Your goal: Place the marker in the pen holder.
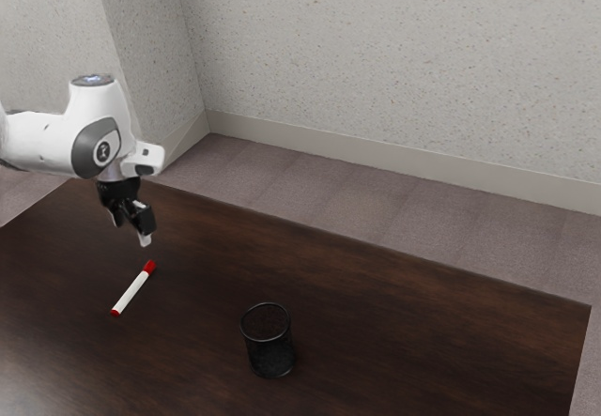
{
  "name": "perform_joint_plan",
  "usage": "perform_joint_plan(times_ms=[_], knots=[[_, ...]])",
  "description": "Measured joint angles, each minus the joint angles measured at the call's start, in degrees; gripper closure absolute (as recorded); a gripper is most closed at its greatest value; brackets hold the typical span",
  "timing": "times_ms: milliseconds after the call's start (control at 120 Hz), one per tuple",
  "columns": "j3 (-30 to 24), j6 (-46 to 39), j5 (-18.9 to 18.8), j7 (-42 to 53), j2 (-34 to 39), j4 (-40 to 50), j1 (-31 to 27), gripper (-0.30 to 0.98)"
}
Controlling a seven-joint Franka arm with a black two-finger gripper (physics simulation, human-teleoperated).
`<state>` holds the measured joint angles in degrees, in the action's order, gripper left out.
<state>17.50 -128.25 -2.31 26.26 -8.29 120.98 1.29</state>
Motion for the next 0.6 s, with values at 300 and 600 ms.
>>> perform_joint_plan(times_ms=[300,600], knots=[[1.29,-6.63,6.0,-1.5,-6.34,0.87,-0.55,0.22],[1.31,-10.01,12.05,-2.44,-10.24,0.59,-1.35,0.37]])
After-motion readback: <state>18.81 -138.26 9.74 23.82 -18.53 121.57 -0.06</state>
